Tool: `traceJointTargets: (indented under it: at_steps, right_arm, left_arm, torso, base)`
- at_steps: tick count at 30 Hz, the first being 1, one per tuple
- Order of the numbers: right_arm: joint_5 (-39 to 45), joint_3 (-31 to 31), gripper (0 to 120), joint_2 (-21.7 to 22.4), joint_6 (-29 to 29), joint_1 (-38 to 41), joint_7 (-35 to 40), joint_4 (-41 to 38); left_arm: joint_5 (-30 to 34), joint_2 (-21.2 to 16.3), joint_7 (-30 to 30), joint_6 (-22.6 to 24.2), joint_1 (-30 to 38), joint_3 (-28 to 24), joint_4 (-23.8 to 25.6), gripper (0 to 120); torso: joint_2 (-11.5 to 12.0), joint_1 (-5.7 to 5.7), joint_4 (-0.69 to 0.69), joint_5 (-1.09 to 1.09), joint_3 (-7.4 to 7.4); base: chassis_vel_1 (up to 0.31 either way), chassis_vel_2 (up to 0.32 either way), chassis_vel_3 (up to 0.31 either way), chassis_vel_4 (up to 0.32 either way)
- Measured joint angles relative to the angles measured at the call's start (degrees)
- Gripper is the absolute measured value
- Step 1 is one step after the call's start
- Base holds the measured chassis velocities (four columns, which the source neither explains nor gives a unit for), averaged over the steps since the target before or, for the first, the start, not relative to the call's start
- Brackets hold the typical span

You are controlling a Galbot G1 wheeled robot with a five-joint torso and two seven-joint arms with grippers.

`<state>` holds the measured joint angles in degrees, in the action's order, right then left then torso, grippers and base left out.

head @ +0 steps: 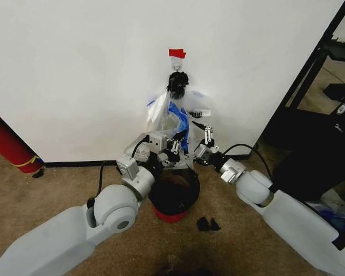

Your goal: Pick up the garbage bag from the wall and place it over the trash bin.

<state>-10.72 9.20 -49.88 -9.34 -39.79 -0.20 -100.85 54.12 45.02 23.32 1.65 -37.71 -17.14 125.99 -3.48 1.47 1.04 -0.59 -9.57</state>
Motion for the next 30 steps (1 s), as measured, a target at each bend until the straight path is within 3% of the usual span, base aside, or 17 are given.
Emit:
traceJointTargets:
  at_steps: [9, 18, 30]
  right_arm:
    - [-0.1, 3.3, 65, -0.1, 3.9, 2.9, -1.6, 0.7]
    - [0.9, 6.1, 57, -0.6, 8.8, 4.9, -1.5, 1.1]
    - [0.8, 6.9, 14, -0.6, 11.1, 5.4, 0.9, 0.4]
  left_arm:
    - [0.4, 0.0, 0.2, 0.3, -0.1, 0.0, 1.1, 0]
    - [0.6, -0.1, 0.4, 0.5, -0.2, 0.2, 2.1, 0]
    - [0.9, -0.5, 0.4, 0.5, -0.2, 0.5, 2.2, 0]
  torso:
    - [0.0, 0.00, 0.00, 0.00, 0.00]
    - [0.0, 0.00, 0.00, 0.00, 0.00]
    - [0.0, 0.00, 0.00, 0.00, 0.00]
  base:
    - [0.000, 0.000, 0.000, 0.000]
    - [0.000, 0.000, 0.000, 0.000]
    - [0.000, 0.000, 0.000, 0.000]
